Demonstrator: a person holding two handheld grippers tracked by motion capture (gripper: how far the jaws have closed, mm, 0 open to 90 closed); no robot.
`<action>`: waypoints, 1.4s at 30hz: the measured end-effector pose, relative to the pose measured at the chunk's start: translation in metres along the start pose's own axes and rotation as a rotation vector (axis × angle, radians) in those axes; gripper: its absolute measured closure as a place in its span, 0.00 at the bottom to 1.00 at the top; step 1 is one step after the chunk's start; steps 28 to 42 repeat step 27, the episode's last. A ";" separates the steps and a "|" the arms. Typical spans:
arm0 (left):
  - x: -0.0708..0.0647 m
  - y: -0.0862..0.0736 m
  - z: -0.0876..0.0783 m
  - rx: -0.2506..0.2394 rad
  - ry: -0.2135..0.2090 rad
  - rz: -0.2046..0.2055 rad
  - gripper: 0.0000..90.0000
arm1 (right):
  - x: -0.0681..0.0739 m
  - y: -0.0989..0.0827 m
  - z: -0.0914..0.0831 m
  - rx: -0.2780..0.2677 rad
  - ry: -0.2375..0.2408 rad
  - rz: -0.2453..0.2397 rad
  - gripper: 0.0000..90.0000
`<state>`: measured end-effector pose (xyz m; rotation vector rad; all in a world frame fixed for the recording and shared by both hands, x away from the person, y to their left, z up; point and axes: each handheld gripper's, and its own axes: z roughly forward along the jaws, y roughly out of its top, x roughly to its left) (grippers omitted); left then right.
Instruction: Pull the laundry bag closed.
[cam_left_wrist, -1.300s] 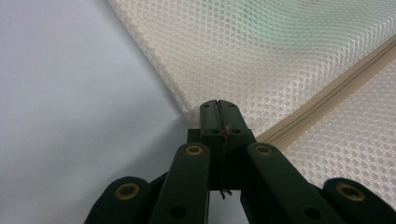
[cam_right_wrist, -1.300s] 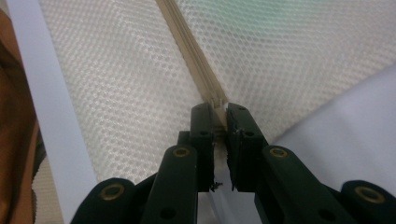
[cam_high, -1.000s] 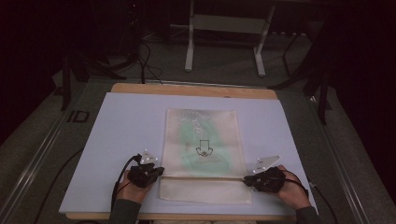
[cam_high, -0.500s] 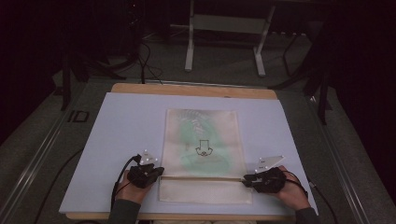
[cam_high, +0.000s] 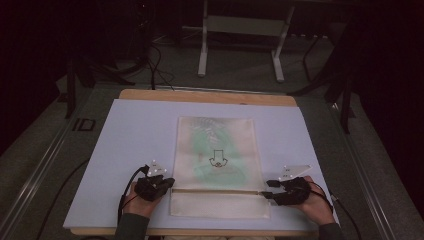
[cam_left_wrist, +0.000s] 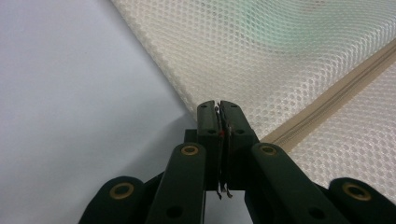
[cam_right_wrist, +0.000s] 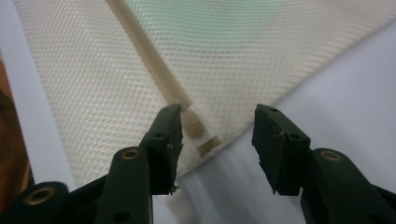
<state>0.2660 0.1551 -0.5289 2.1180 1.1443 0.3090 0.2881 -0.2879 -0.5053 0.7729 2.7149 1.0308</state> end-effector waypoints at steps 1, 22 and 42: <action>0.000 0.000 0.000 0.000 0.005 -0.002 0.97 | -0.001 -0.001 -0.001 -0.004 -0.007 0.005 0.58; 0.010 -0.002 -0.007 -0.031 0.060 -0.034 0.96 | -0.020 -0.015 -0.005 -0.046 -0.107 0.124 0.57; 0.012 -0.003 -0.008 -0.037 0.074 -0.042 0.96 | -0.021 -0.017 -0.003 -0.039 -0.120 0.125 0.57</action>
